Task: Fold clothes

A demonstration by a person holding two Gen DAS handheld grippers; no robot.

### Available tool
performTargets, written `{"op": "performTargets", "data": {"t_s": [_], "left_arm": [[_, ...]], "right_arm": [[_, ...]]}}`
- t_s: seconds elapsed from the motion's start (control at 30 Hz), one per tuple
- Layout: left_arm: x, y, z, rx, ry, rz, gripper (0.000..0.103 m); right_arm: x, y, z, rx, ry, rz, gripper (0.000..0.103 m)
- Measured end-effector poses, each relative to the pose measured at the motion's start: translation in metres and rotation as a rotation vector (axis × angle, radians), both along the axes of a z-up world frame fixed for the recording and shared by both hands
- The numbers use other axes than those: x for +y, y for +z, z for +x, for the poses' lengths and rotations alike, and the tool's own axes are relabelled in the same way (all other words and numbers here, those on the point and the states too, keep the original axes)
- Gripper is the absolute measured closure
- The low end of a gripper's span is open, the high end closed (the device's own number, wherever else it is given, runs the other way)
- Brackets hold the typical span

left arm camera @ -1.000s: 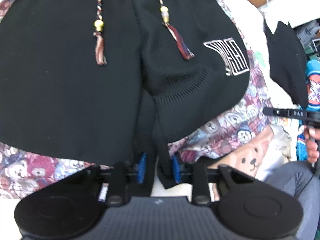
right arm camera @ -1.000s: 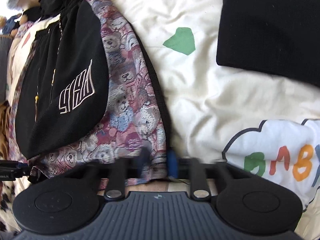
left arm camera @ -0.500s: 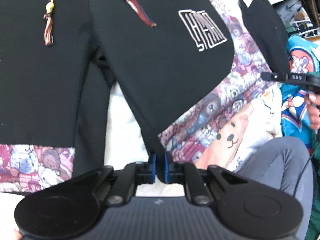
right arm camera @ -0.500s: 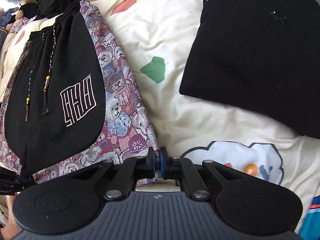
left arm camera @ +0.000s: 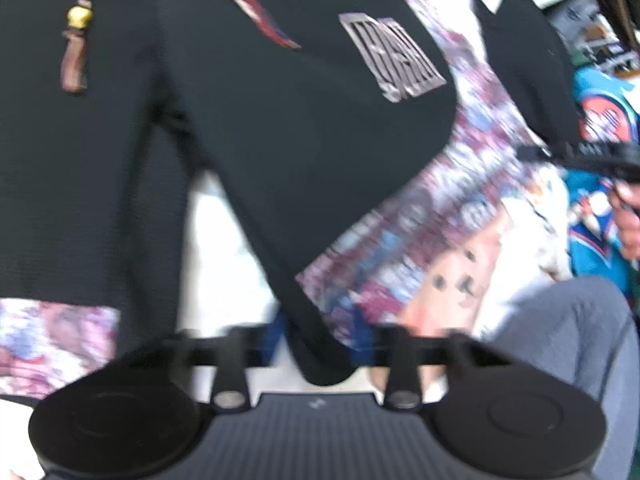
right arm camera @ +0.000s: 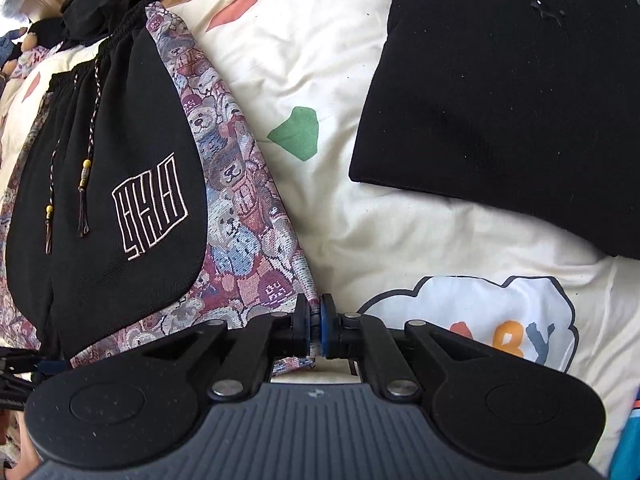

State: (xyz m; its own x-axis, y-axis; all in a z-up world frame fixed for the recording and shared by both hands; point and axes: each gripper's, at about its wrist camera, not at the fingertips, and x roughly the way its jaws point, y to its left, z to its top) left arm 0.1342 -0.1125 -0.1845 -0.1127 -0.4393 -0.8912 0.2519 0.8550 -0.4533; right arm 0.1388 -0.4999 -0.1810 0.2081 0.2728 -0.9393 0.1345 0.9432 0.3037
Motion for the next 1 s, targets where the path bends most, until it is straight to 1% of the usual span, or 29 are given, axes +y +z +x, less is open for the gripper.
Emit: {"op": "performTargets", "data": {"t_s": [0.03, 0.17, 0.23, 0.33, 0.47, 0.57, 0.67, 0.7, 0.8, 0.83, 0.87, 0.9, 0.93, 1.0], "left_arm": [[-0.003, 0.001, -0.002, 0.011, -0.017, -0.002, 0.09], [0.002, 0.004, -0.004, 0.06, -0.029, -0.029, 0.09], [0.006, 0.006, -0.008, 0.094, -0.06, -0.043, 0.09], [0.01, 0.009, -0.012, 0.1, -0.089, -0.049, 0.088], [0.02, 0.016, -0.008, 0.075, -0.041, -0.05, 0.084], [0.023, 0.022, -0.002, 0.043, -0.015, -0.042, 0.078], [0.028, 0.028, 0.005, 0.021, 0.009, -0.027, 0.075], [0.029, 0.03, 0.007, 0.017, 0.018, -0.024, 0.074], [0.03, 0.031, 0.011, -0.009, 0.047, -0.009, 0.066], [0.029, 0.03, 0.011, -0.018, 0.057, -0.002, 0.06], [0.028, 0.029, 0.011, -0.026, 0.067, 0.004, 0.057], [0.028, 0.028, 0.011, -0.028, 0.075, 0.005, 0.054], [0.026, 0.024, 0.011, -0.028, 0.084, 0.005, 0.053], [0.022, 0.019, 0.01, -0.023, 0.085, 0.0, 0.052]], "right_arm": [[0.0, 0.0, 0.0, -0.001, -0.003, 0.001, 0.098], [-0.001, 0.001, 0.0, -0.004, -0.01, 0.001, 0.098], [0.0, 0.002, 0.0, -0.007, -0.014, -0.001, 0.098], [0.0, 0.003, 0.0, -0.009, -0.018, -0.002, 0.098], [0.001, 0.006, 0.0, -0.01, -0.027, -0.003, 0.098], [0.001, 0.009, 0.0, -0.01, -0.03, -0.009, 0.097], [-0.001, 0.013, 0.001, -0.002, -0.046, -0.041, 0.095], [-0.002, 0.014, 0.001, 0.0, -0.05, -0.047, 0.093], [-0.004, 0.016, 0.0, -0.001, -0.058, -0.062, 0.089], [-0.005, 0.016, 0.0, -0.003, -0.063, -0.065, 0.086], [-0.006, 0.017, 0.0, -0.005, -0.067, -0.067, 0.083], [-0.007, 0.016, 0.0, -0.008, -0.074, -0.065, 0.076], [-0.008, 0.016, -0.001, -0.011, -0.081, -0.062, 0.071], [-0.008, 0.013, -0.001, -0.014, -0.088, -0.055, 0.069]]}}
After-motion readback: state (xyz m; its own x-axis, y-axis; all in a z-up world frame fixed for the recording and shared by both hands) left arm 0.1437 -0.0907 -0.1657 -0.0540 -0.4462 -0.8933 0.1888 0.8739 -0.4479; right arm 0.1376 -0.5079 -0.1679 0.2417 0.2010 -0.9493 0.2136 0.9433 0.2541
